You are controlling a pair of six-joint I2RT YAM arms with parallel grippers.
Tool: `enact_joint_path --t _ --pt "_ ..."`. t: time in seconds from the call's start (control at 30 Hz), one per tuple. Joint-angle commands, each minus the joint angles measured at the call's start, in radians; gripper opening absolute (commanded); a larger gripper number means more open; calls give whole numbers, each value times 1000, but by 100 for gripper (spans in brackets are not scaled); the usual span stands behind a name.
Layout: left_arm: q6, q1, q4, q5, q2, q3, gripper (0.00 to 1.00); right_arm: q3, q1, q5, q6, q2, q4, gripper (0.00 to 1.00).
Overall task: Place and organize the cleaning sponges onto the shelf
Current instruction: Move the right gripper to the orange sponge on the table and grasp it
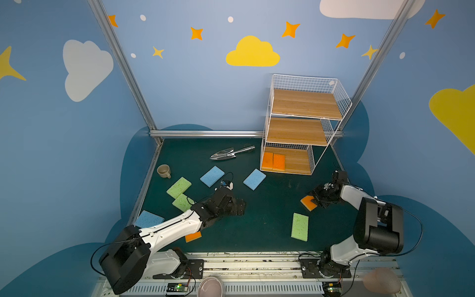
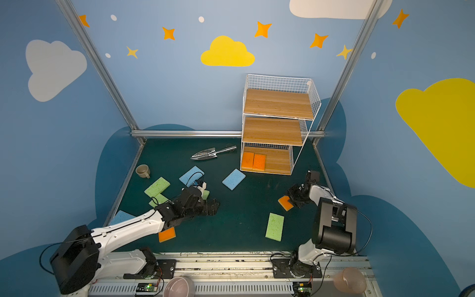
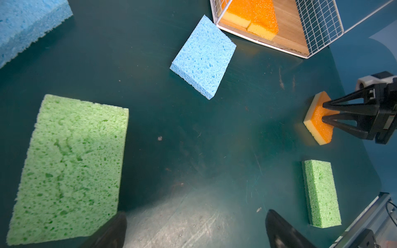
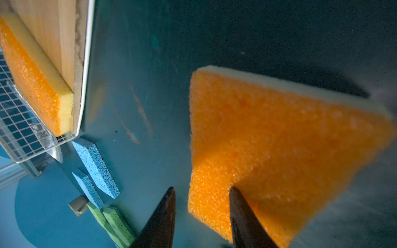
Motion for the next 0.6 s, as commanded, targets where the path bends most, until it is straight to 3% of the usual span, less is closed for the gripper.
enact_joint_path --t 0.0,0.23,0.43,0.57 --pt "7 1 -36 -25 -34 -7 100 0 110 15 -24 57 -3 41" --pt "17 13 -61 -21 -90 -29 100 -1 351 -67 56 113 126 40" --pt "23 36 -72 3 -134 -63 98 126 592 -88 7 165 137 39" --pt "32 46 -65 33 -126 -72 93 194 681 -154 -15 193 138 39"
